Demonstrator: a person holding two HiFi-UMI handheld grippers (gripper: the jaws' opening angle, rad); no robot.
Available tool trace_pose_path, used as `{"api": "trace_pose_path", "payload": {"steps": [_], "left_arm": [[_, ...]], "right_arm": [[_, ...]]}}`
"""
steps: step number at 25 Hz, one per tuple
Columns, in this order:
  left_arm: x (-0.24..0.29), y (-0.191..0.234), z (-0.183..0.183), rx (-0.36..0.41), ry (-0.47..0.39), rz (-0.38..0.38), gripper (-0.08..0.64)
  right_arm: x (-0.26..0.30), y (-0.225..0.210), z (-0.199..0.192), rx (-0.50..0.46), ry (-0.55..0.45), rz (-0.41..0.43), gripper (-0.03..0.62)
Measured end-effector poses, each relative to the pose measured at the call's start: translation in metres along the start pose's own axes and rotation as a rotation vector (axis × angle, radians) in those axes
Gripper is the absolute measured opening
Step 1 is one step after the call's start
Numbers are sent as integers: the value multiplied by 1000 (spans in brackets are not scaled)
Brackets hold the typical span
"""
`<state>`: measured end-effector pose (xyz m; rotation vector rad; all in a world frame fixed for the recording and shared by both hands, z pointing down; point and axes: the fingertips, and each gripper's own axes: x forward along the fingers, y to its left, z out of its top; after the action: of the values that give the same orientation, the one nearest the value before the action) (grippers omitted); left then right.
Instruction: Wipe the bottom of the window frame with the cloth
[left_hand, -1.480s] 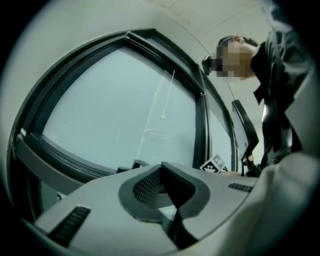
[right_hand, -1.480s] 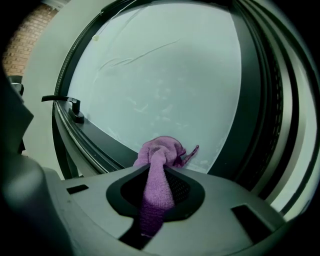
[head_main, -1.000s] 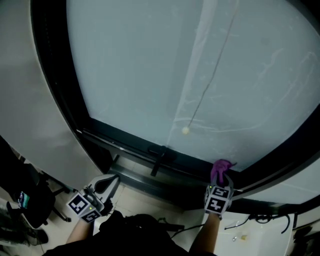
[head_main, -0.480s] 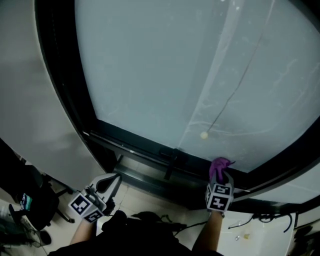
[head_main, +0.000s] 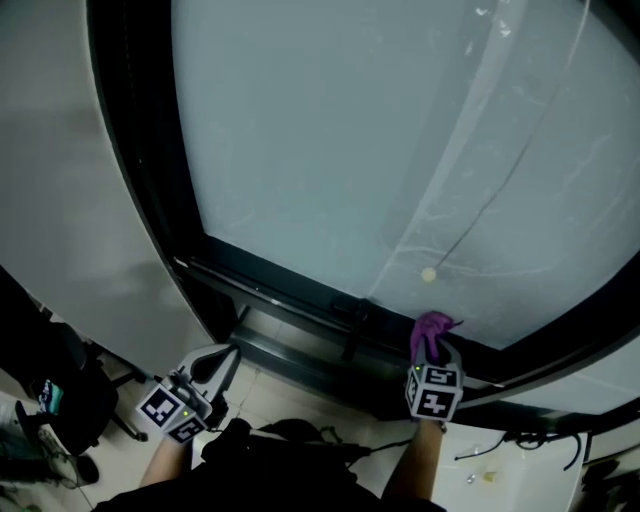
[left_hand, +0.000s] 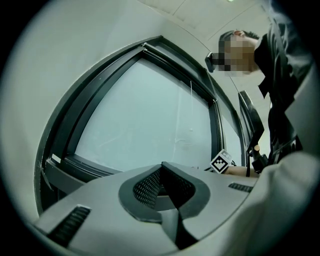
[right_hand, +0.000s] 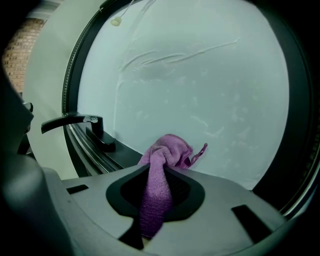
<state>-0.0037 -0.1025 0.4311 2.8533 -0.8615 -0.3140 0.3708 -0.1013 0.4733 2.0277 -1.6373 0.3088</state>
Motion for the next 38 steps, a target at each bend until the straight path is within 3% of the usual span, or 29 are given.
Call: {"api": "trace_pose_path", "payload": {"steps": [10,22,25,30,38], "left_arm": [[-8,12,5,-2,-10,25,2],[-33,30,-2,-28,-5,80,2],[-35,30,0,-25,-9,83,2],[-37,26,3,-24,-17,73,2],[-43,26,-1,-43,-11,80,2]], "right_arm": [[7,43,13,-69,7,80,64],[14,66,25,-131,14,66,64],[15,65,27,-93,-19,68,63],[5,66,38,66,-84,146,63],[2,90,57,19,-143,200,63]]}}
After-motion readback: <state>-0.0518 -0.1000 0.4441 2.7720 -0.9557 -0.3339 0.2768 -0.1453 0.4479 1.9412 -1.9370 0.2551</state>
